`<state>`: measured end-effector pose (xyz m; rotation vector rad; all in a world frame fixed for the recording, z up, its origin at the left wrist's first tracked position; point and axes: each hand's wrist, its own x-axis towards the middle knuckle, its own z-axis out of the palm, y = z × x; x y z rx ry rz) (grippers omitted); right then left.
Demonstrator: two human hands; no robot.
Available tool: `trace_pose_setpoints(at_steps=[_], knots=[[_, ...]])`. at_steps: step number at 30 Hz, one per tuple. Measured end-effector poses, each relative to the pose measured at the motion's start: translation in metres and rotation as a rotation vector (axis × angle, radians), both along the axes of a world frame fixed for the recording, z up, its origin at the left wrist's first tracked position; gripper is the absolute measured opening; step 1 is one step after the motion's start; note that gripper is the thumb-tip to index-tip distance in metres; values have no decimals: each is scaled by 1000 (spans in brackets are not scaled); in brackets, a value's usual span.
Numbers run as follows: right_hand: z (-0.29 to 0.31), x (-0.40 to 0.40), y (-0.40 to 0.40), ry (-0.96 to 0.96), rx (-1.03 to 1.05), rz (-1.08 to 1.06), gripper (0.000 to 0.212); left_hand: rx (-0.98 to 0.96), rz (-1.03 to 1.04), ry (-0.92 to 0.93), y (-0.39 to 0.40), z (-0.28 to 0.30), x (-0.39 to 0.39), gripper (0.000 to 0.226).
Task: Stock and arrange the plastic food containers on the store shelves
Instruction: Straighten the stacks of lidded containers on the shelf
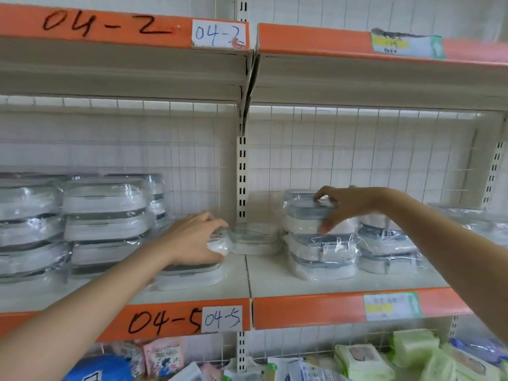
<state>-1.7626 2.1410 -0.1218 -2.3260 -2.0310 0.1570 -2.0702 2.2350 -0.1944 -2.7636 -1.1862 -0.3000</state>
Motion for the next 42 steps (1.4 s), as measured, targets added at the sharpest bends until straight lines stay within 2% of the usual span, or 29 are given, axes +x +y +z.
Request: trace_pose_setpoints(at_steps=[3,5,8,11,18,20,22,25,29,33,36,38,40,42], knots=[[6,-10,2,-9,138,44,79,-23,43,-46,-2,2,-12,92],[12,-26,9,93,268,111,85,-51,103,-64,-2,4,-21,96],[13,-59,37,198,356,201,93,-87,119,-103,-1,5,-32,80],[-1,-89,80,176,346,197,88,-84,84,-153,2,11,-41,60],[-37,-130,165,99,164,197,91,-36,22,-242,10,8,-48,59],[-42,-136,178,130,132,225,81,-20,20,-256,13,7,-48,58],[-46,-143,184,210,106,275,61,-20,28,-245,15,10,-48,58],[-52,-150,187,445,149,283,39,-17,38,-216,16,14,-48,53],[-55,-143,180,682,144,254,30,-10,45,-200,14,17,-45,49],[-51,-132,170,585,150,233,39,27,55,-156,13,17,-43,49],[-40,-124,159,354,104,192,47,35,58,-110,12,19,-40,36],[-35,-118,152,141,-6,163,53,22,63,-88,11,21,-37,34],[-39,-112,147,20,-176,125,67,9,71,-95,11,22,-37,34],[-50,-107,145,-109,-253,89,79,4,76,-106,11,22,-37,35]])
